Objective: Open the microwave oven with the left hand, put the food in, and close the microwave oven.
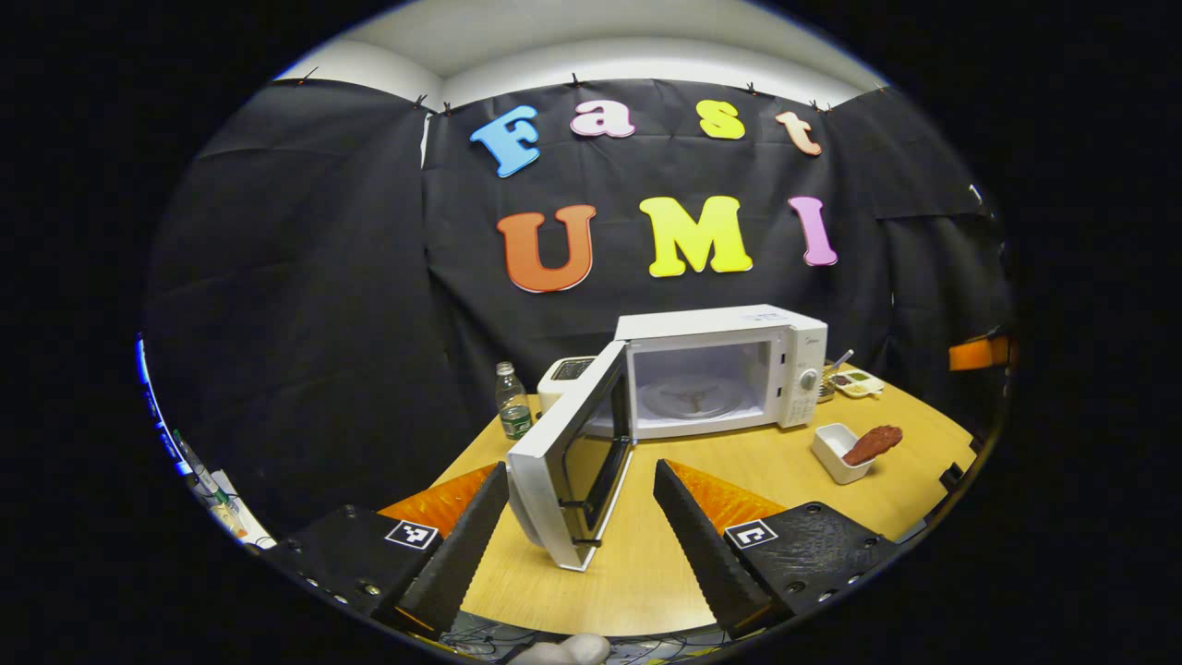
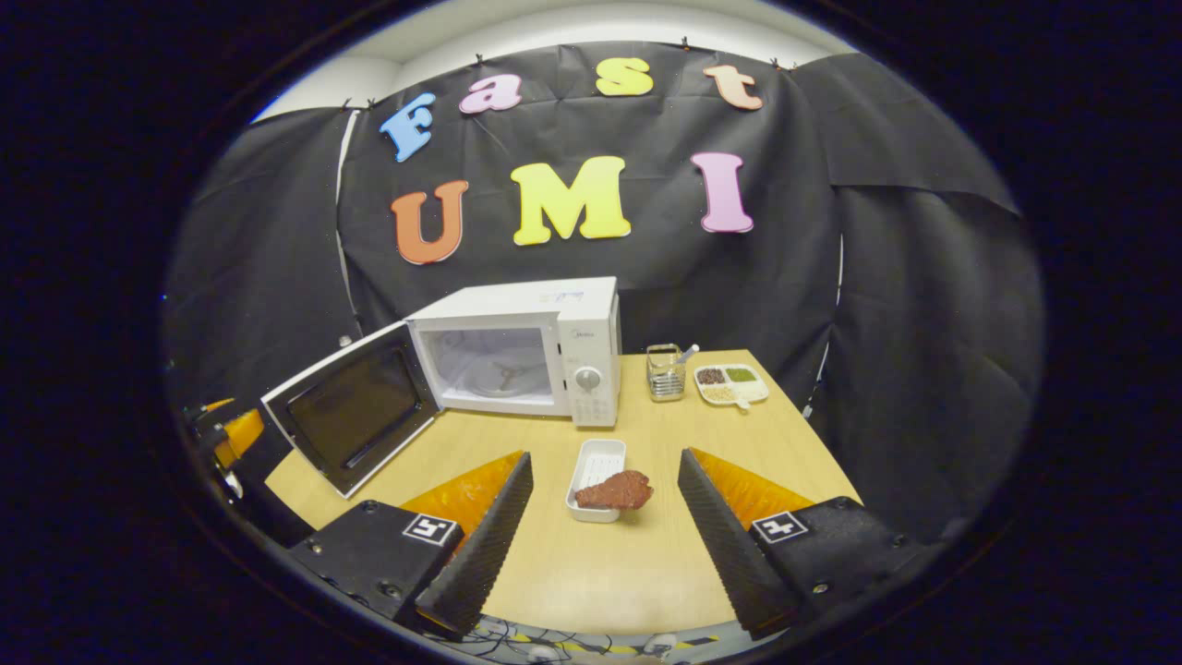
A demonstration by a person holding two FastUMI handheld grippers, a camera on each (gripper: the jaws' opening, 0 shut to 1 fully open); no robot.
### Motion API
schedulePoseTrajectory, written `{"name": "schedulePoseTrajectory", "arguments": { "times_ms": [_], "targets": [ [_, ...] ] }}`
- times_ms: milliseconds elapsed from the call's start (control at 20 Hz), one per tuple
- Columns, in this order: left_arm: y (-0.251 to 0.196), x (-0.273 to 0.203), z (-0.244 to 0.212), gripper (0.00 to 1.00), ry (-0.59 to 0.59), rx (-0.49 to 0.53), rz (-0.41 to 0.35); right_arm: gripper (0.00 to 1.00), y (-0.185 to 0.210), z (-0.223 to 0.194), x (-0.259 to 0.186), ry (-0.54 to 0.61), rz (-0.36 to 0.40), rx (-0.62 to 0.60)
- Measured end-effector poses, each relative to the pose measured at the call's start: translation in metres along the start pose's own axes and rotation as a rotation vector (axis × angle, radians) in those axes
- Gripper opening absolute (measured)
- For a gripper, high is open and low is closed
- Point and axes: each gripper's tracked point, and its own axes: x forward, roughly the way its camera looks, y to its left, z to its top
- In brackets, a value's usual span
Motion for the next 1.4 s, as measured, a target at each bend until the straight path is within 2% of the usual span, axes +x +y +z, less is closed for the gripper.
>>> {"name": "schedulePoseTrajectory", "arguments": {
  "times_ms": [50, 100, 150, 200, 250, 300, 500, 550, 650, 700, 850, 950, 1000, 1050, 1100, 1150, 1200, 1400],
  "targets": [
    [-0.013, -0.001, 0.008, 0.97, -0.009, 0.000, -0.020, 0.91, -0.007, -0.011, 0.011, 0.023, 0.010, 0.014],
    [-0.023, -0.003, 0.016, 0.97, -0.020, -0.001, -0.033, 0.91, -0.012, -0.020, 0.023, 0.043, 0.018, 0.028],
    [-0.035, -0.005, 0.026, 0.97, -0.027, -0.009, -0.051, 1.00, -0.018, -0.032, 0.035, 0.077, 0.028, 0.049],
    [-0.047, -0.008, 0.034, 0.97, -0.030, -0.020, -0.067, 1.00, -0.020, -0.042, 0.046, 0.105, 0.044, 0.068],
    [-0.059, -0.011, 0.042, 0.97, -0.037, -0.028, -0.080, 0.89, -0.024, -0.051, 0.058, 0.138, 0.050, 0.089],
    [-0.069, -0.014, 0.048, 0.97, -0.040, -0.031, -0.088, 1.00, -0.027, -0.057, 0.071, 0.159, 0.059, 0.103],
    [-0.098, -0.018, 0.069, 0.97, -0.041, -0.038, -0.099, 0.99, -0.031, -0.074, 0.115, 0.215, 0.107, 0.119],
    [-0.104, -0.017, 0.073, 0.96, -0.043, -0.035, -0.098, 0.86, -0.032, -0.081, 0.126, 0.243, 0.123, 0.127],
    [-0.111, -0.014, 0.080, 0.97, -0.042, -0.023, -0.085, 0.84, -0.026, -0.087, 0.143, 0.285, 0.180, 0.190],
    [-0.114, -0.011, 0.084, 0.97, -0.044, -0.017, -0.074, 0.75, -0.026, -0.090, 0.152, 0.308, 0.193, 0.222],
    [-0.118, -0.007, 0.088, 0.96, -0.036, -0.007, -0.046, 0.55, -0.029, -0.098, 0.169, 0.354, 0.218, 0.274],
    [-0.117, -0.007, 0.090, 0.97, -0.032, 0.009, -0.027, 0.42, -0.022, -0.102, 0.171, 0.391, 0.269, 0.329],
    [-0.118, -0.006, 0.091, 0.97, -0.030, 0.014, -0.019, 0.31, -0.020, -0.103, 0.172, 0.405, 0.290, 0.364],
    [-0.117, -0.006, 0.091, 0.97, -0.024, 0.016, -0.008, 0.24, -0.020, -0.102, 0.171, 0.419, 0.293, 0.397],
    [-0.118, -0.006, 0.091, 0.97, -0.014, 0.014, 0.000, 0.30, -0.020, -0.100, 0.171, 0.428, 0.304, 0.430],
    [-0.117, -0.006, 0.090, 0.96, -0.009, 0.010, 0.006, 0.28, -0.017, -0.097, 0.169, 0.432, 0.318, 0.459],
    [-0.117, -0.007, 0.091, 0.96, -0.008, 0.008, 0.007, 0.19, -0.015, -0.096, 0.168, 0.439, 0.327, 0.456],
    [-0.112, -0.007, 0.091, 0.97, -0.014, -0.005, 0.005, 0.16, -0.015, -0.079, 0.157, 0.402, 0.321, 0.362]
  ]
}}
